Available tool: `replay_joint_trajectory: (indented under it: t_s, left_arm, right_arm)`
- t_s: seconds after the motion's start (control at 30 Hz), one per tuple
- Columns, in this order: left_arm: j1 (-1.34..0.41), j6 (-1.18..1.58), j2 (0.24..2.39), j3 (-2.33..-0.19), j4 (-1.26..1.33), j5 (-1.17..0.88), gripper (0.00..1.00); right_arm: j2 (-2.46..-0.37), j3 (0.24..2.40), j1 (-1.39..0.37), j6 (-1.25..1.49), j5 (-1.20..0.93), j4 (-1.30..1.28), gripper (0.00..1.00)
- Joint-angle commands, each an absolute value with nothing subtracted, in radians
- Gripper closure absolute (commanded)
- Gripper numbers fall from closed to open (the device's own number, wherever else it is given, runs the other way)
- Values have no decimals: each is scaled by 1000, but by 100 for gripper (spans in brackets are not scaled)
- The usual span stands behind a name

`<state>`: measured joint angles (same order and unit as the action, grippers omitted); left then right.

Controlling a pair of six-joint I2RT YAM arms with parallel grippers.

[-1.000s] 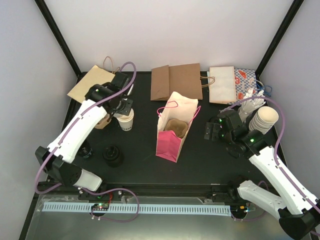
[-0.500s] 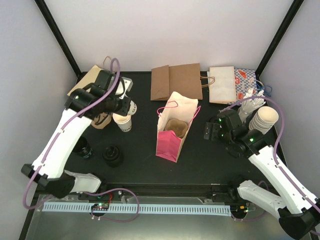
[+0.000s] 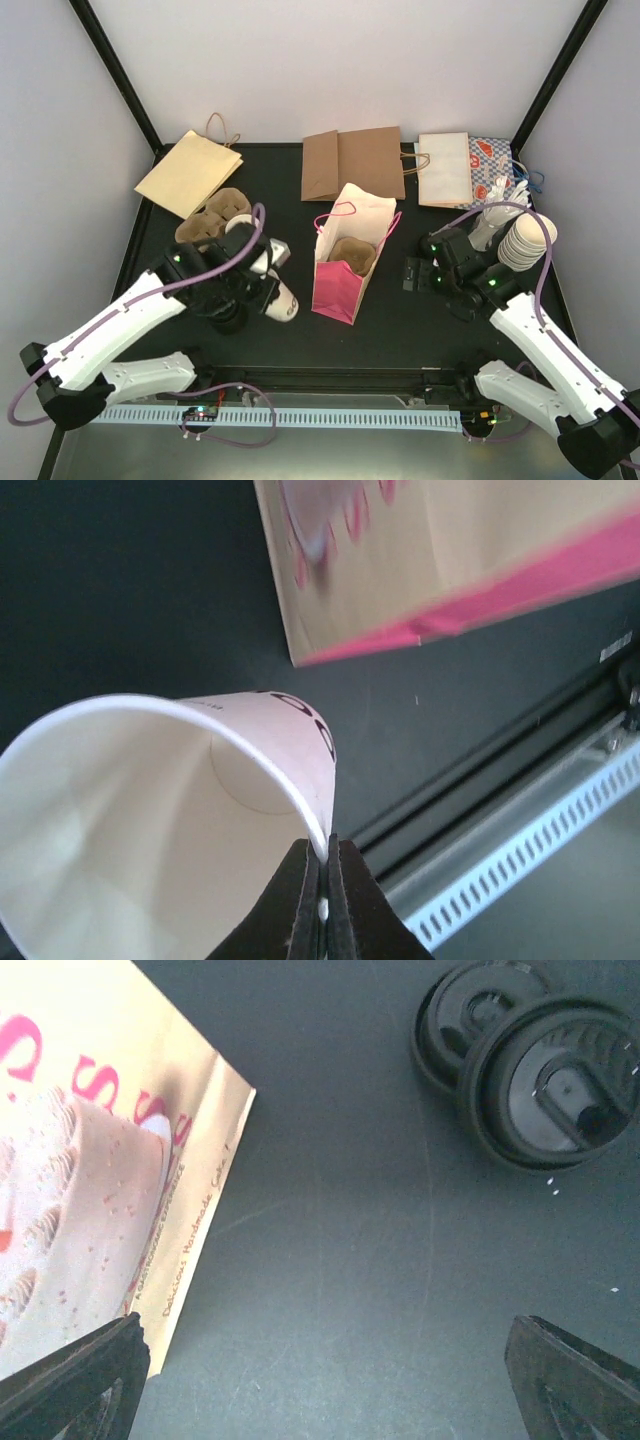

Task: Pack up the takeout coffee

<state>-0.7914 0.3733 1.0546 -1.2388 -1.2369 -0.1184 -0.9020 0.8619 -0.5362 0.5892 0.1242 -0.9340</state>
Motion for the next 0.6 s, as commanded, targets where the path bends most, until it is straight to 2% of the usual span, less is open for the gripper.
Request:
replay_joint_trajectory:
  t_s: [0.0,0.23,0.33,0.37,0.5,0.57]
  left_arm:
    - [-924,569,987,-1139,-1153,-84,98]
    - [-1148,705,1021,-1048,-1049,4,98]
    - [-1221,731,1053,-1039,-1002,57,98]
    - [-1241,744,1066,-1041,-1003,94,99]
    - [-1301,775,1122,-1030,-977,158,99]
    - [-1311,780,1144,-1011,-943,143,99]
  right_arm:
    - [-872,798,-531,625,30,-874,0]
    - [-891,701,-531,658,-121,-758,1]
    - [-916,679,-531,677,-142,-709,8]
    - [-925,668,-529,685,-163,-680,17]
    - [-998,635,-529,737,-272,-558,71]
    - [-1020,621,-529,766,-294,-510,87]
